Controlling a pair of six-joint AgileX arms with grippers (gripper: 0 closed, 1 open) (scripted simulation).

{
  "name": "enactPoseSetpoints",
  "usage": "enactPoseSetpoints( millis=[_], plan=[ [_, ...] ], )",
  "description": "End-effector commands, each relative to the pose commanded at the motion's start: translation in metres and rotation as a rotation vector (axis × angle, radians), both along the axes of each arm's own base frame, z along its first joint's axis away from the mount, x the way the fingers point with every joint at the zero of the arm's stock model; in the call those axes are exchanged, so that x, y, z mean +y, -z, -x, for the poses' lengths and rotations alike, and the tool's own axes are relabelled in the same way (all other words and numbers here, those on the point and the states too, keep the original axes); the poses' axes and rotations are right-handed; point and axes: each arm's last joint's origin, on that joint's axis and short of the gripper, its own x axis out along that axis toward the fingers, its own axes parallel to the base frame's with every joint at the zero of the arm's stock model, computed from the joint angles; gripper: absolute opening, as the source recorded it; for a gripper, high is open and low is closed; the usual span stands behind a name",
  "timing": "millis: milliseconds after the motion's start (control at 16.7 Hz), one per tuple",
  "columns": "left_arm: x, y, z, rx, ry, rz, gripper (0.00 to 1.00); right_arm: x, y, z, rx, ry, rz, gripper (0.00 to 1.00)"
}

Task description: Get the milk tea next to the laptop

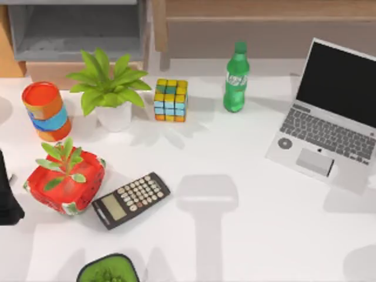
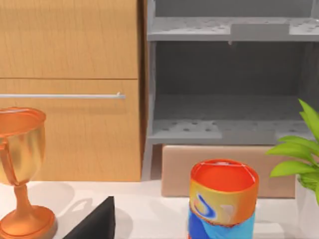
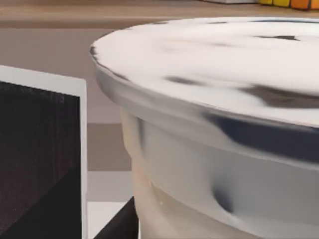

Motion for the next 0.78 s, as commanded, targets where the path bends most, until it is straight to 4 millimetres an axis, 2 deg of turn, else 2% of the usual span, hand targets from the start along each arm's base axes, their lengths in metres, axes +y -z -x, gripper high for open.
enactPoseSetpoints(
  millis=[420, 780],
  plan=[
    [0.0000, 0.0000, 0.0000, 0.000, 0.000, 0.000, 1.00, 0.0000, 0.0000, 0.0000, 0.000, 0.000, 0.000, 0.98],
    [0.0000, 0.0000, 0.0000, 0.000, 0.000, 0.000, 1.00, 0.0000, 0.0000, 0.0000, 0.000, 0.000, 0.000, 1.00]
  ],
)
